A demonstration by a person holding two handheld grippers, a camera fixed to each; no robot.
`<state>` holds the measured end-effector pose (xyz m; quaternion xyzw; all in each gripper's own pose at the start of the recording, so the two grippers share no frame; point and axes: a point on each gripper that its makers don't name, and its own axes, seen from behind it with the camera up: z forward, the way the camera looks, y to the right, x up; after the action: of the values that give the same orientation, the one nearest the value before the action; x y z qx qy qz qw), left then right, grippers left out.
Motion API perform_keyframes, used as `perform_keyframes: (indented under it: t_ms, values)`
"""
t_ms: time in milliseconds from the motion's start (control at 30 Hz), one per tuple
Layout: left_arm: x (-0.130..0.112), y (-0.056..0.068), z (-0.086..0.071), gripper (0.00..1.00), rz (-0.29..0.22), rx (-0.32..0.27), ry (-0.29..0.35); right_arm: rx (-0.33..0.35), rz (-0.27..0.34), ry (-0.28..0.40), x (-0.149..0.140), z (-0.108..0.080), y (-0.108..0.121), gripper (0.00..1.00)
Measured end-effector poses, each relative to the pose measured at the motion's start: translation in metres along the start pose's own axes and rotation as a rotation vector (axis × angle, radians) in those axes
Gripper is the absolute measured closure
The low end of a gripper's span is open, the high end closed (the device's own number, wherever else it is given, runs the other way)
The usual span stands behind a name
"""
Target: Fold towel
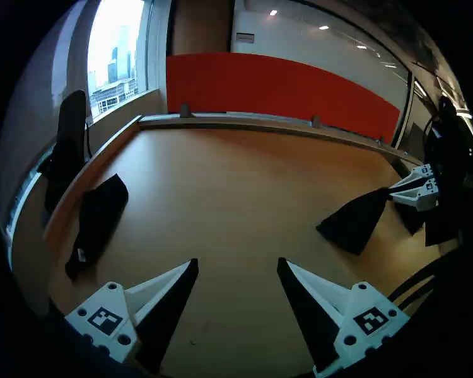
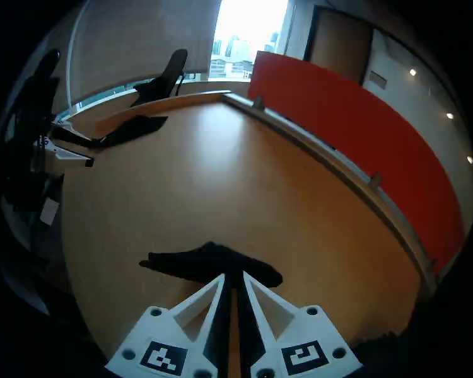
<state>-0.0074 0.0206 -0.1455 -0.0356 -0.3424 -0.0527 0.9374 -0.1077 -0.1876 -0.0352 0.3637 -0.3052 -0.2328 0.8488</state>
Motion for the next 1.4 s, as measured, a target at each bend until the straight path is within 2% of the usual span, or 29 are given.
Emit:
perform_keyframes:
  t_ms: [167,367,533,867,1400]
  values:
    - [0.009,0.006,-0.001,0.07,0.013,-0.014,0.016,-0.029,-0.001,0.028,0.02,-0.017,0.016,0.95]
    - [0.017,0.014,-0.001,0.07,0.026,-0.032,0.028,-0.076,0.001,0.038,0.025,-0.036,0.041,0.95]
    - [0.021,0.019,-0.001,0.07,0.031,-0.041,0.033,-0.111,0.011,0.031,0.019,-0.049,0.066,0.95]
    - [0.025,0.026,-0.002,0.07,0.046,-0.046,0.034,-0.149,0.077,0.042,0.011,-0.077,0.121,0.95]
    - [0.027,0.041,0.002,0.07,0.046,-0.041,0.024,-0.242,0.151,0.005,-0.028,-0.12,0.223,0.95]
